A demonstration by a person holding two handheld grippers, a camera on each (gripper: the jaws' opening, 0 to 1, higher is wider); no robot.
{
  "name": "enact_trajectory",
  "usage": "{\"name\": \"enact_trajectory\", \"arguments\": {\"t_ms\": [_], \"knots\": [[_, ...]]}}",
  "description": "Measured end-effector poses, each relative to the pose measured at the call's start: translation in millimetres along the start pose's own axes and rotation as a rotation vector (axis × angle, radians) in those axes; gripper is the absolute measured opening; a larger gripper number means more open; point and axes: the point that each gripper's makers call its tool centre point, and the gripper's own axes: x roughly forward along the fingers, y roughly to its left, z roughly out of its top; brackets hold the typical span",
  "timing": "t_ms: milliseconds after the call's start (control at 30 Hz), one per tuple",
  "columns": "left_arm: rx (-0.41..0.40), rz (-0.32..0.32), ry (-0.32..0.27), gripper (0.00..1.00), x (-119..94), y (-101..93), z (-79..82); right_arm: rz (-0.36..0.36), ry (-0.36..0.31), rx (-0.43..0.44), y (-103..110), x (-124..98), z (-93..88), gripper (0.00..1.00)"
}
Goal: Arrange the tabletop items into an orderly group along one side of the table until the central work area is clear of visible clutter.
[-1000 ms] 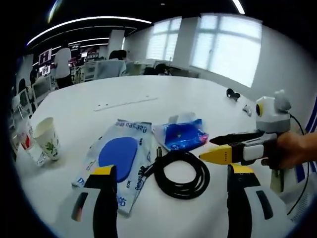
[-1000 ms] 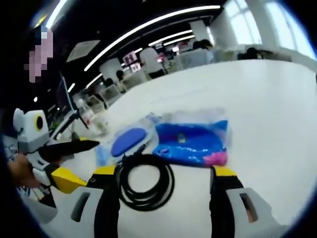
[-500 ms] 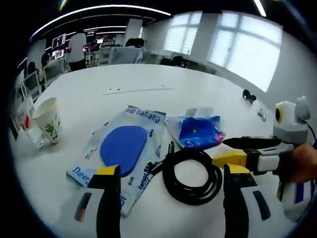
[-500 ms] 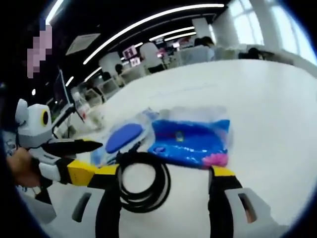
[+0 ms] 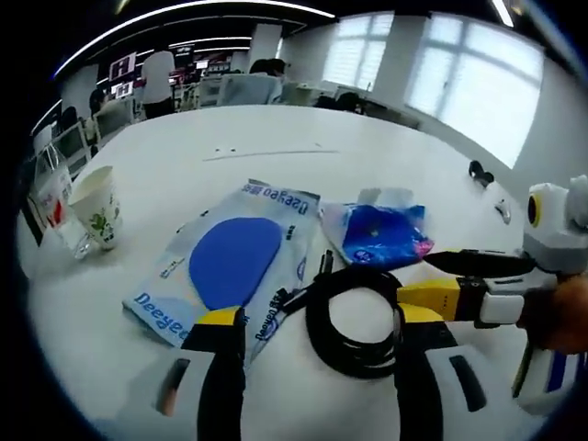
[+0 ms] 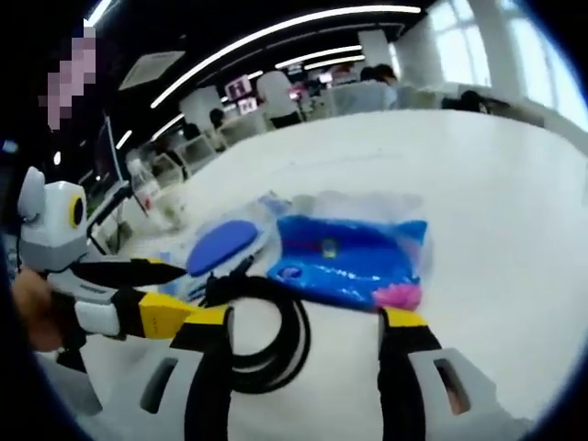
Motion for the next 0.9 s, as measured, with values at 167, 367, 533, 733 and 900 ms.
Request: {"name": "enact_trajectory", "arguments": {"t_ms": [167,367,533,733,900], "knots": [[0.019,0.029,0.035,0.53,3,-2.7,-2.3,-0.024,0.014,-0.055,2,2,1.2,0.58],[0.024,0.049,0.063,0.44,4,-5.4,-8.8,-0.021,0.035,-0.085,9,7,-0.7,0.50],[-0.006,0.042,0.096,0.40,4,-6.3,-18.4,-0.002,0.051,-0.102,17,12,-6.1,0.45],[-0.049,0.041,0.118,0.34,7,-5.8,-24.6,-0.006,0.072,-0.106,19,16,-10.3,0.36],[-0.078,0.048,0.124,0.31,13,-4.3,-21.6,-0.015,0.088,-0.116,18,17,-12.5,0.33]]}}
